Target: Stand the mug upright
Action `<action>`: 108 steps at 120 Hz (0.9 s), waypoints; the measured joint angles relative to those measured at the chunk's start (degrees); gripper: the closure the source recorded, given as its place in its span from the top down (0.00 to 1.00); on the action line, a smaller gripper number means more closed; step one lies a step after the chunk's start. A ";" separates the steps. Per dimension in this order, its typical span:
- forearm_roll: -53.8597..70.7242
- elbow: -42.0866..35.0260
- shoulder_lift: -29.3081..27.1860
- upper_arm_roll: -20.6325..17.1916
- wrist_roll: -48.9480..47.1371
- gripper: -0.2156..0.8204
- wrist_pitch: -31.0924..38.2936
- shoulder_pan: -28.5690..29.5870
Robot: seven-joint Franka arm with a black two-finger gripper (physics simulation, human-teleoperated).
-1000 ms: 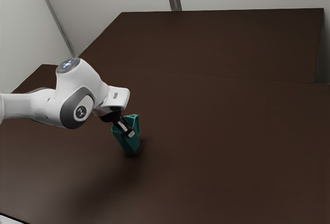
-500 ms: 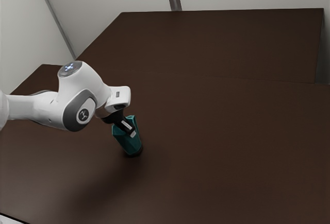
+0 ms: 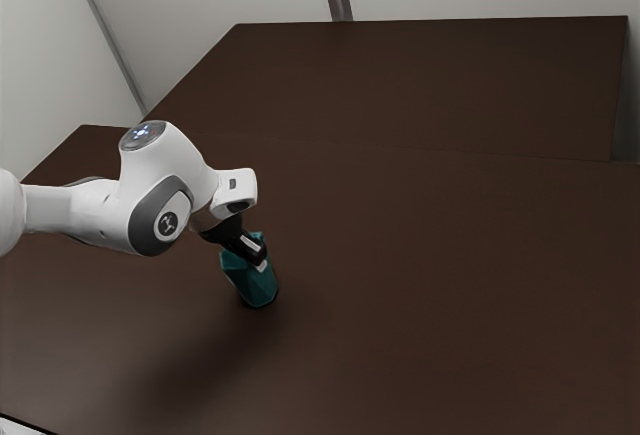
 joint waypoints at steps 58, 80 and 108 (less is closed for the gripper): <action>-0.01 4.40 0.04 -1.71 -2.03 0.47 -2.72 -0.03; 0.44 10.17 0.28 -2.07 -2.31 0.64 -6.62 0.11; 1.44 30.87 8.23 -6.84 -1.47 0.74 -21.43 8.19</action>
